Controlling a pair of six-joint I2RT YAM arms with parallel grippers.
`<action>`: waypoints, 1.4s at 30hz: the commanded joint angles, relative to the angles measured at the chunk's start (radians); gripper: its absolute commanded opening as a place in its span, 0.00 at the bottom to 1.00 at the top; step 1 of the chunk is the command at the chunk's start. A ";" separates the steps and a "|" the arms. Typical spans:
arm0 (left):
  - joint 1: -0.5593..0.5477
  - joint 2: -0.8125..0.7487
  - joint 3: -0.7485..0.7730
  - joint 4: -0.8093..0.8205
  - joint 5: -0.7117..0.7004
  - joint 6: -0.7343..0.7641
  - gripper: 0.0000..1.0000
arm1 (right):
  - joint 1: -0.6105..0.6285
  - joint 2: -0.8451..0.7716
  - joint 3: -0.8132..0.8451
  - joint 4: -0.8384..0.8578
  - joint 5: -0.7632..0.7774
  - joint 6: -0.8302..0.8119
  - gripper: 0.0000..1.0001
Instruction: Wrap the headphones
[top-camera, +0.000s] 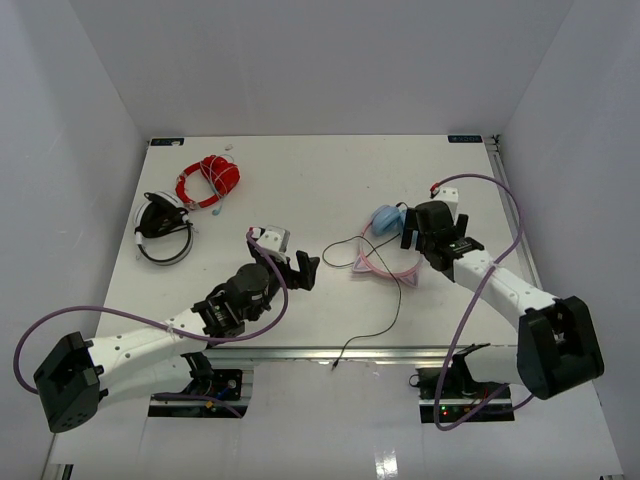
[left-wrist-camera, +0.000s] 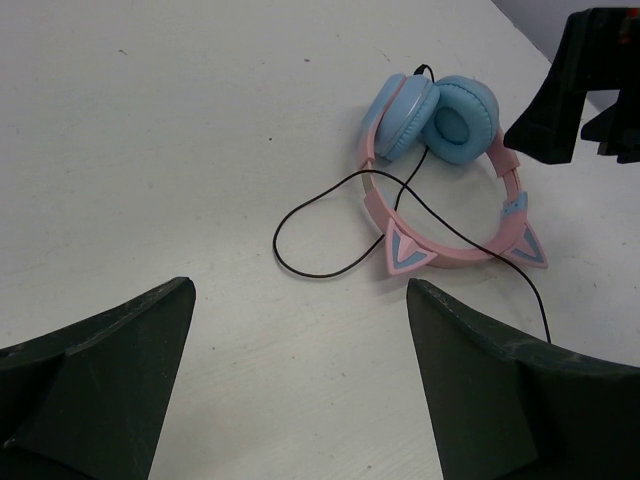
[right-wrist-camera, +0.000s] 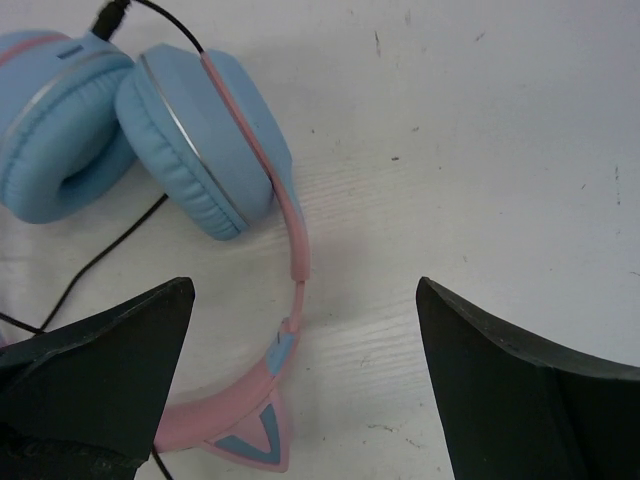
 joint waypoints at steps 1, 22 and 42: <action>0.002 -0.020 -0.010 0.021 0.006 0.005 0.98 | -0.030 0.110 0.042 0.021 -0.078 -0.052 0.99; 0.002 -0.007 -0.009 0.020 0.005 0.003 0.98 | -0.145 0.442 0.269 0.235 -0.377 -0.266 0.81; 0.002 0.000 -0.005 0.013 -0.018 0.002 0.98 | 0.130 -0.001 0.321 0.497 -0.023 -0.720 0.08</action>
